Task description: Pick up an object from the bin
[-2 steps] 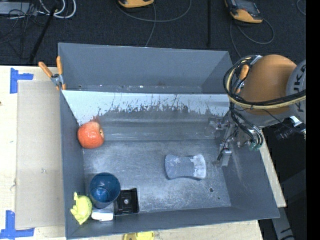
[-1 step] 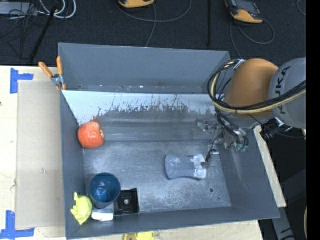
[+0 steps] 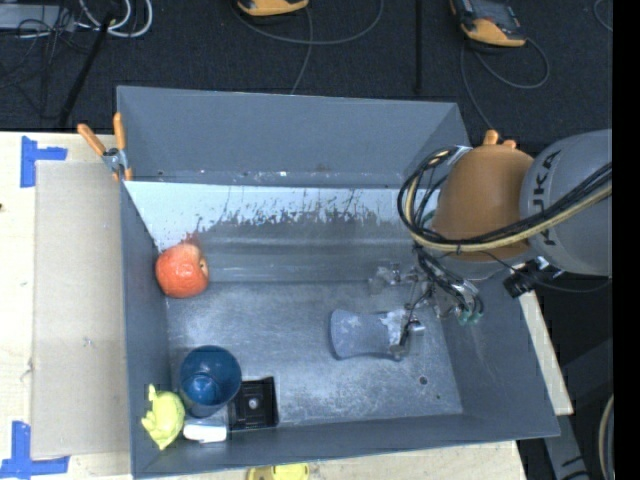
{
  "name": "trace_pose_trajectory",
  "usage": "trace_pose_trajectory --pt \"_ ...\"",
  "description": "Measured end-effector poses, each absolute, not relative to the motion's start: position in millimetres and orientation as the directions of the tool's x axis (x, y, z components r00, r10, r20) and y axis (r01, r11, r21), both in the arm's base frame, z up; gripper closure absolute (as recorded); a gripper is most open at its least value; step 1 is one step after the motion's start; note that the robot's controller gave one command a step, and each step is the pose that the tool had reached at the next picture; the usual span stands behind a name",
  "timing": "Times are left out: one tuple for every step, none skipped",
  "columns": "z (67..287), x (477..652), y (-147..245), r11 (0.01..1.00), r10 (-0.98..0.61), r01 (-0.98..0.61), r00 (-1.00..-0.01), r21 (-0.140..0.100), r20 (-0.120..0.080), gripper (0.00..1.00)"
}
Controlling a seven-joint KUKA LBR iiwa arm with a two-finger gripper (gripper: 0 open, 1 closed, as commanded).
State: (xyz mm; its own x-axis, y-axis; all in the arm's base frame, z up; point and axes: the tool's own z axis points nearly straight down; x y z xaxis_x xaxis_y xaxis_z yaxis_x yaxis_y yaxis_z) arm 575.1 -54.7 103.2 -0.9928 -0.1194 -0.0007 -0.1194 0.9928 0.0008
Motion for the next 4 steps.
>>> trace_pose_trajectory --pt "91.5 577.2 -44.4 0.976 -0.219 -0.219 -0.976 0.001 0.002 0.00" --pt "80.2 580.6 -37.8 0.892 -0.451 -0.451 -0.892 0.000 -0.001 0.00" --pt "71.1 593.7 -37.8 0.910 -0.414 -0.414 -0.910 0.000 0.003 1.00" --pt "71.1 593.7 -37.7 0.910 -0.415 -0.415 -0.910 0.000 0.003 1.00"
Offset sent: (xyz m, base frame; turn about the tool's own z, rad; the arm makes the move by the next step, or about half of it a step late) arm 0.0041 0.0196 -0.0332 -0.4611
